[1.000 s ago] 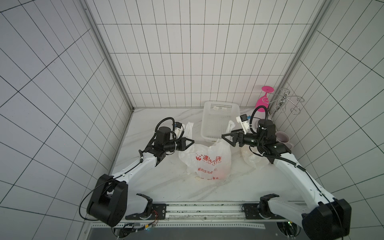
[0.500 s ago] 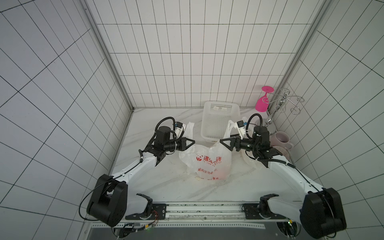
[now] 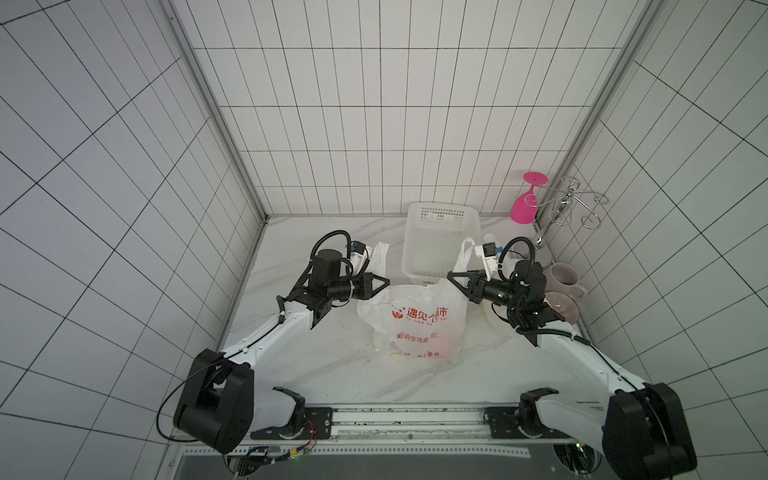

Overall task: Place the peach into a plastic bag & tie a knot
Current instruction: Cross the plastic bag at the center of the board.

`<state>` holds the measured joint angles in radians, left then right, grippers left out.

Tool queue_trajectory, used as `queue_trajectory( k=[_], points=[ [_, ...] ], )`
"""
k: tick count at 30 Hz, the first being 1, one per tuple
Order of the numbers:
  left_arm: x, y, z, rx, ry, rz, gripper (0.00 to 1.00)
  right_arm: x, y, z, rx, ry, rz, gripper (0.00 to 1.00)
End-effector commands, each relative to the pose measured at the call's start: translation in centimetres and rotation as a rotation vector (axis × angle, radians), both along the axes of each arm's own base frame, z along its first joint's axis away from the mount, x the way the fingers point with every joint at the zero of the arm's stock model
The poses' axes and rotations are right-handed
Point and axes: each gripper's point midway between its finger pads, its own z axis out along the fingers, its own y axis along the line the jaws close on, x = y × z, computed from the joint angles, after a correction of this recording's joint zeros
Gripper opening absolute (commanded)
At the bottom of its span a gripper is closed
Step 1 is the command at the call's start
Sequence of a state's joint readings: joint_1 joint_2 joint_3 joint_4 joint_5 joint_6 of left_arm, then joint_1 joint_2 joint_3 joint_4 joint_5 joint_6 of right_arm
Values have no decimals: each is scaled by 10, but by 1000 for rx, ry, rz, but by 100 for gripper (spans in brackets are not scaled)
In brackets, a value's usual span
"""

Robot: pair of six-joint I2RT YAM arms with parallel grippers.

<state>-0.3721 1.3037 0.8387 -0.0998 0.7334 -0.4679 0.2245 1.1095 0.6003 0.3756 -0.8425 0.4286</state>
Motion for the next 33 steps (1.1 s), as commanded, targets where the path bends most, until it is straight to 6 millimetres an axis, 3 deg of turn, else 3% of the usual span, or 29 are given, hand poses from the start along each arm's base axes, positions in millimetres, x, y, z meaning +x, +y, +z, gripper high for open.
queue_trajectory(
  k=[1, 5, 12, 17, 24, 33],
  points=[
    [3, -1, 18, 103, -45, -33, 0, -6, -1, 1, -151, -53, -32, 1],
    [-7, -17, 26, 162, -4, -145, 0, -17, 8, -11, -474, -125, -31, 0],
    [-30, -45, 14, 204, 58, -318, 0, -22, 28, -3, -715, -293, 11, 0],
    [-47, -58, -3, 230, 96, -417, 3, -32, 38, -3, -776, -374, 80, 0],
    [-52, -71, 8, 149, 90, -496, 12, -39, 56, 7, -805, -468, 158, 0],
    [-53, -79, 14, 97, 74, -534, 18, -40, 80, 12, -806, -492, 220, 0]
  ],
)
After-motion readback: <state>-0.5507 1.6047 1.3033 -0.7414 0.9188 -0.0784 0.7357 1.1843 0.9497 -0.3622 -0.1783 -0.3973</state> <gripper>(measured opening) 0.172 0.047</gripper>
